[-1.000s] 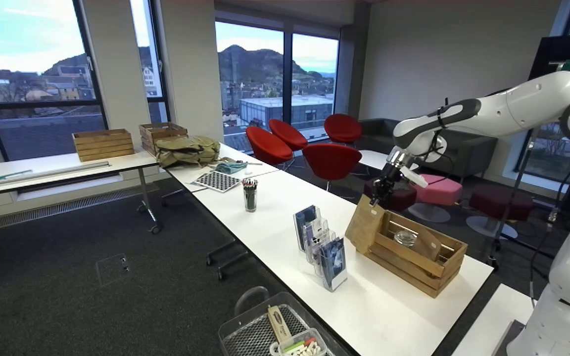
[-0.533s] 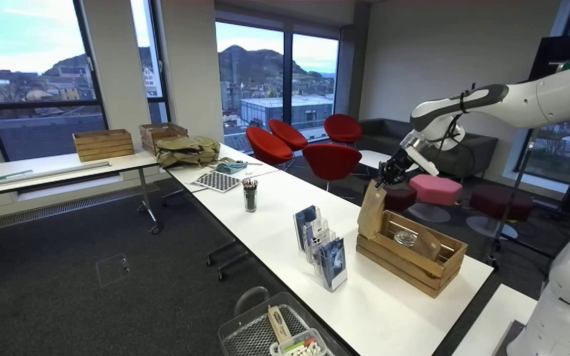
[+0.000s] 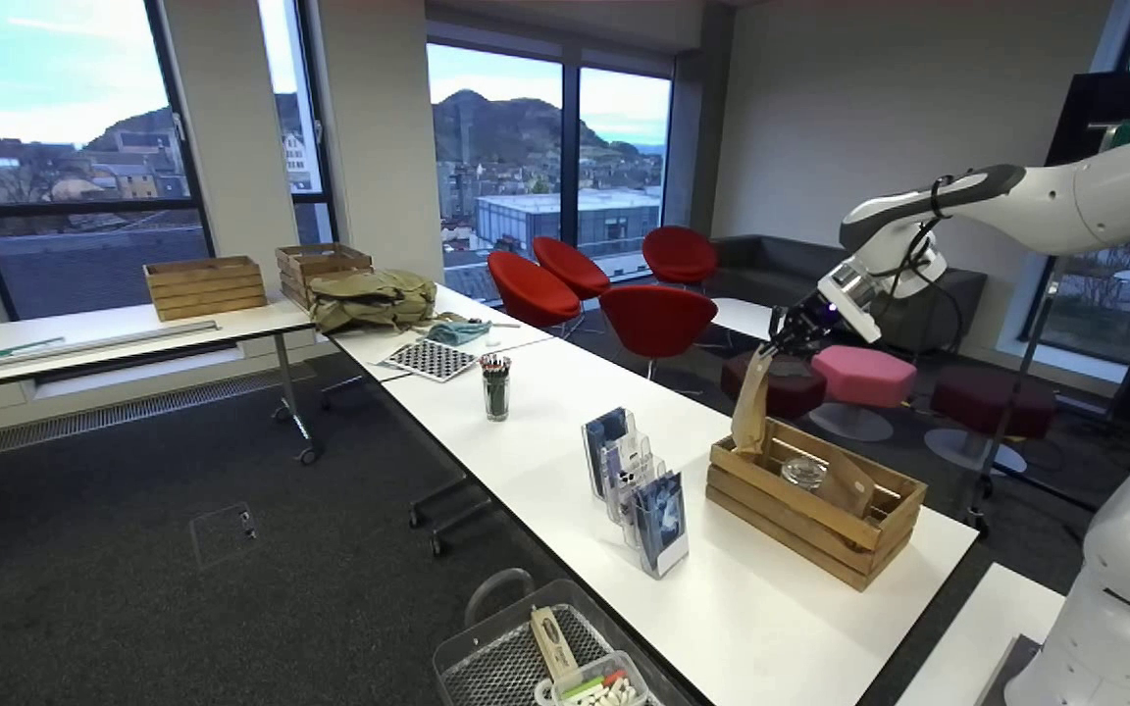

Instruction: Put the brown bags into the wooden box

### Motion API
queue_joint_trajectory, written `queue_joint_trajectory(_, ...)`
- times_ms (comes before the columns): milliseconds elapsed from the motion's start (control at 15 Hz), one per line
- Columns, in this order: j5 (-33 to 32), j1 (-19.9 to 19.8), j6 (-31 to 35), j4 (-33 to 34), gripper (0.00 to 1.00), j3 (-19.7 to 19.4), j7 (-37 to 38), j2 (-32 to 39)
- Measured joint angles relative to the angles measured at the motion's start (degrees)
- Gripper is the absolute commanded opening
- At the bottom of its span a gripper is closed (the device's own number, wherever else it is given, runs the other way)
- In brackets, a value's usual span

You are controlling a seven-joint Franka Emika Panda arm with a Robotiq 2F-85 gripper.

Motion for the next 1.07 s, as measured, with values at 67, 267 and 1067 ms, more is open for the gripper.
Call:
queue_joint_trajectory(67, 0.37, -0.61, 1.29, -0.23, 0.00, -0.40, 0.94, -0.01)
queue_joint_trajectory(267, 0.49, -2.10, 6.51, -1.17, 0.00, -1.13, 3.74, -0.03)
queue_joint_trajectory(1067, -1.51, -2.08, 20.95, -4.77, 0.26, 0.72, 13.09, 9.67)
